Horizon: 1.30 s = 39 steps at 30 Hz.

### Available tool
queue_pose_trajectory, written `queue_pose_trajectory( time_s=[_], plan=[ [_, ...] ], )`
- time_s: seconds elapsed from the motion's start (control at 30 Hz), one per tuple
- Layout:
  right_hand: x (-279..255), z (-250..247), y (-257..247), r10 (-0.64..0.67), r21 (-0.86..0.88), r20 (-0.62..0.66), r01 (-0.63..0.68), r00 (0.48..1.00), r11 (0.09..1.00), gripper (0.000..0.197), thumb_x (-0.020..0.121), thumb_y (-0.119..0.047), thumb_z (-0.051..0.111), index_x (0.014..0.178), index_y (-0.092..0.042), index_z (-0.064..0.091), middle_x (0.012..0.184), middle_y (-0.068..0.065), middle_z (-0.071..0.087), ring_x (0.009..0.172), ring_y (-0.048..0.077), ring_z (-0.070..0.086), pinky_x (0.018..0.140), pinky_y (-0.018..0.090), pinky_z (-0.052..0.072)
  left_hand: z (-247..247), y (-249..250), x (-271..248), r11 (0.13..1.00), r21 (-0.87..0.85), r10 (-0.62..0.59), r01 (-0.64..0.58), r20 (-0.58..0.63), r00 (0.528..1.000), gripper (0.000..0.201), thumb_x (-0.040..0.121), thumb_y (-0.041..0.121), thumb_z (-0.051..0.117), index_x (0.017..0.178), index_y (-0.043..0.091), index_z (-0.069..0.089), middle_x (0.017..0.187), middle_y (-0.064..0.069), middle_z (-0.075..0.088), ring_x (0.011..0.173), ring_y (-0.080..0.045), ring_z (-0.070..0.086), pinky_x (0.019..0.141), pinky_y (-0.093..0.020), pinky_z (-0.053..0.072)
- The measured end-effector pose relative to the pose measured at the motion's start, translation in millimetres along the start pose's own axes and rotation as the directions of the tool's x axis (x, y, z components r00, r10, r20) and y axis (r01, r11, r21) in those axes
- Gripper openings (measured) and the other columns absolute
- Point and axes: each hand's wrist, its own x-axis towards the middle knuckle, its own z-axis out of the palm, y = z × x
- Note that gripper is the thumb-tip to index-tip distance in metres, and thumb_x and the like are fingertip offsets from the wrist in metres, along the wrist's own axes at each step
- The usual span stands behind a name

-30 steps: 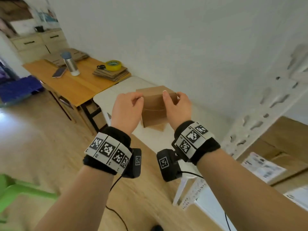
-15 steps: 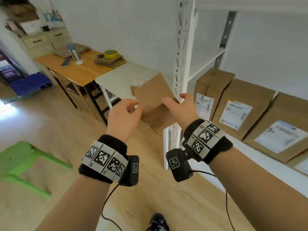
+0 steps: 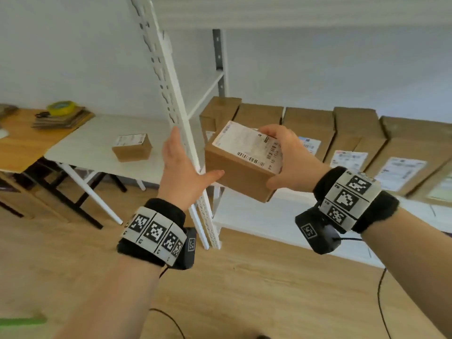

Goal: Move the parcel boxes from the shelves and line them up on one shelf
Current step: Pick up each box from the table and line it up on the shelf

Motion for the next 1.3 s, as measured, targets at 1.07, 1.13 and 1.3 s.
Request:
queue_pose_trajectory(
  time_s=[1.07, 1.13, 1.3],
  plan=[
    [-310, -226, 228, 0.645, 0.790, -0.488, -0.017, 0.588, 0.613, 0.067, 0.072, -0.017, 0.077, 0.121, -0.026, 0.032, 0.114, 0.011, 0.060, 0.104, 0.023, 0.063, 0.075, 0.044, 0.058, 325, 310, -177, 0.850, -0.105, 0.512, -0.517, 0.397, 0.762, 0.113, 0.059, 0.043, 0.085, 0.144, 0.017, 0.014, 0.135, 0.001, 0.020, 0.111, -0.004, 0.029, 0.092, -0.016, 0.033],
    [-331, -244, 247, 0.642, 0.746, -0.527, -0.059, 0.557, 0.663, 0.062, 0.075, -0.016, 0.075, 0.120, -0.025, 0.033, 0.110, 0.008, 0.060, 0.102, 0.020, 0.063, 0.074, 0.043, 0.058, 345, 333, -189, 0.844, -0.131, 0.517, -0.521, 0.457, 0.723, 0.103, 0.061, 0.046, 0.082, 0.142, 0.021, 0.023, 0.134, 0.001, 0.026, 0.114, -0.007, 0.034, 0.089, -0.017, 0.033],
    [-374, -279, 286, 0.621, 0.671, -0.589, -0.116, 0.517, 0.733, 0.065, 0.078, -0.010, 0.071, 0.130, -0.019, 0.034, 0.105, -0.001, 0.057, 0.099, 0.014, 0.060, 0.077, 0.040, 0.058, 394, 380, -205, 0.824, -0.242, 0.551, -0.512, 0.552, 0.626, 0.066, 0.076, 0.043, 0.072, 0.131, 0.031, 0.040, 0.117, 0.011, 0.046, 0.099, -0.002, 0.046, 0.071, -0.010, 0.040]
  ],
)
